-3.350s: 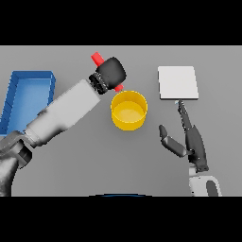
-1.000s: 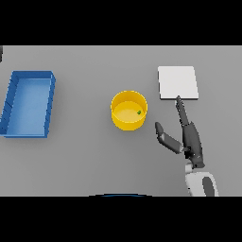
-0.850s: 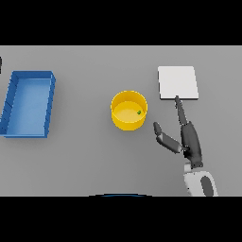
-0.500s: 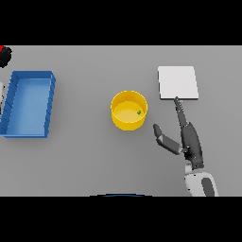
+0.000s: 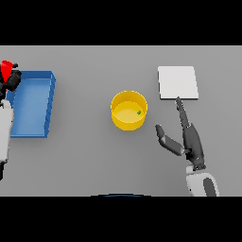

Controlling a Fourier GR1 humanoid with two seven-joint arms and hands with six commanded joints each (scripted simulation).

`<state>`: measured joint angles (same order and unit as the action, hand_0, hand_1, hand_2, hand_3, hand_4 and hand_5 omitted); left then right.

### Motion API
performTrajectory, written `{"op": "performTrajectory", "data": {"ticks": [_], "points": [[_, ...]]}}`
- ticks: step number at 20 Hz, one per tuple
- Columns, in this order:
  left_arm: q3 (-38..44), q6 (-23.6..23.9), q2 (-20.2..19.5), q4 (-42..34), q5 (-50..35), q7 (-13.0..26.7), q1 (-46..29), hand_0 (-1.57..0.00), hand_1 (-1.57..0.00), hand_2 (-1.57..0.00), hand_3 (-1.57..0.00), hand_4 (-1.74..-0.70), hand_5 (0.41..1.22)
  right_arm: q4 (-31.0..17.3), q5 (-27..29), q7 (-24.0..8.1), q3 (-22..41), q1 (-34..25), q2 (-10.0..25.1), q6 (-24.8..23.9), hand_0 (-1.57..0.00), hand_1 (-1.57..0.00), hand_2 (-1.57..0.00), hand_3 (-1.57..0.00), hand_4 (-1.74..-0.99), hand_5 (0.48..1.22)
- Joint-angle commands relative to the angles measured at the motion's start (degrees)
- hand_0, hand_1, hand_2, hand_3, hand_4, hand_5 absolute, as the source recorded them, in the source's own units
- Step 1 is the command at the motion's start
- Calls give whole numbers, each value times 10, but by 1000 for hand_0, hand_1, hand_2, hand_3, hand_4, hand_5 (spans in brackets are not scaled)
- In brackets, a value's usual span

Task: Pick up the red beaker and tilt it to pour out 1 green nut into yellow bowl. Pick up the yellow bowl and place it on the metallic measuring scale.

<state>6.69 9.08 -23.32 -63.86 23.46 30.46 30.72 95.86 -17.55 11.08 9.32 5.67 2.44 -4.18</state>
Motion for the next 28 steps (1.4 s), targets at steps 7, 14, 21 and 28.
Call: {"op": "performTrajectory", "data": {"ticks": [7,14,21,28], "points": [[-21,-19,-7,-55,19,4,-59,-1571,-1571,-1563,-1536,-1401,848,-4,-13,-12,4,-4,-2,-7,1,1,1,1,-1017,635],[-41,-61,-12,-75,17,15,-73,-617,-509,-522,-491,-889,666,1,4,-8,-6,0,4,0,1,1,1,1,-1008,635],[-49,-65,-18,-37,26,-30,-67,-129,-106,-109,-102,-790,649,1,-10,-25,1,-2,9,2,1,1,1,1,-1021,640],[-54,-64,-14,-69,23,-41,-72,-26,-21,-22,-21,-743,664,-20,-104,-85,60,-121,126,113,1,1,1,1,-1094,677]]}}
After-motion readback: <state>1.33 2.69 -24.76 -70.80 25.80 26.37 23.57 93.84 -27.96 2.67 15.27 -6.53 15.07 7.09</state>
